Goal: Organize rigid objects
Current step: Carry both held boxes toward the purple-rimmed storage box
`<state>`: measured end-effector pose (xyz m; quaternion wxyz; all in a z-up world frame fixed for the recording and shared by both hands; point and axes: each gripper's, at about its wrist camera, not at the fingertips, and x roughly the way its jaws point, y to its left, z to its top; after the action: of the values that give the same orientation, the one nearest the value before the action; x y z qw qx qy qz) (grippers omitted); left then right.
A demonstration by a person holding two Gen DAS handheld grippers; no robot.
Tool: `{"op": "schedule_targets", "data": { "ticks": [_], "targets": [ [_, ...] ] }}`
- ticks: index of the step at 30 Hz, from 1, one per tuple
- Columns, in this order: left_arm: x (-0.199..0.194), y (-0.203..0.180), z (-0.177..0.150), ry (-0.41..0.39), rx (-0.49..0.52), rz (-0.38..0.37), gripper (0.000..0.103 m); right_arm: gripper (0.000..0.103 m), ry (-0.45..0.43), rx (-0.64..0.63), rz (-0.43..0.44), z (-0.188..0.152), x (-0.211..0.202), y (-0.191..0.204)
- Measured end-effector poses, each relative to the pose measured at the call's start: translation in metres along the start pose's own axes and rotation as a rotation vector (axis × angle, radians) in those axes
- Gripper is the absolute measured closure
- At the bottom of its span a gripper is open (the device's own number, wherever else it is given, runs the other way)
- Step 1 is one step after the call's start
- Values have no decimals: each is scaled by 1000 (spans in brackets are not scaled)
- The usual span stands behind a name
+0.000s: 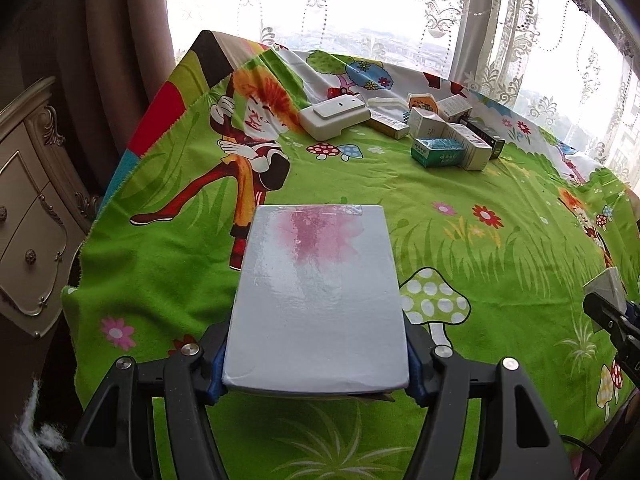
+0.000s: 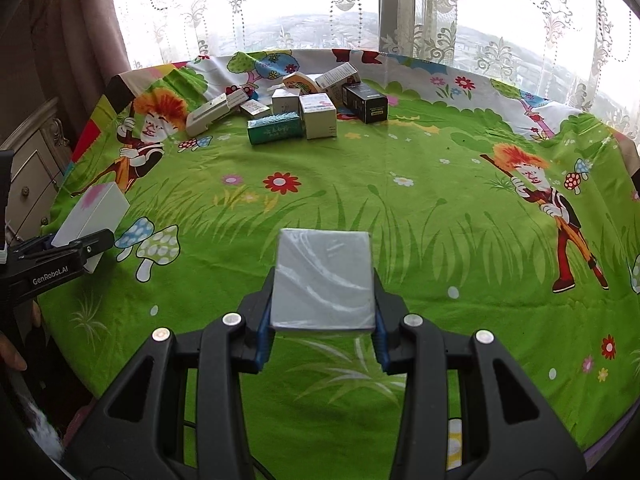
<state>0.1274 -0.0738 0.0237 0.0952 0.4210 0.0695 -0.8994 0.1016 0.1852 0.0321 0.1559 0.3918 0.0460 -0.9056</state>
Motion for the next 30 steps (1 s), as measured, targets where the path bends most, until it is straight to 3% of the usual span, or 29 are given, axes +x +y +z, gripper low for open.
{"op": "schedule_targets", "data": {
  "ticks": [16,30],
  "targets": [
    [-60,-12,-15,-98,56,-10,37,59,-76,-8,21,-30,-67,7],
    [-113,-66,-29,-176,196,-62,37,59,-197,40,-17,-57,-150,-34]
  ]
}}
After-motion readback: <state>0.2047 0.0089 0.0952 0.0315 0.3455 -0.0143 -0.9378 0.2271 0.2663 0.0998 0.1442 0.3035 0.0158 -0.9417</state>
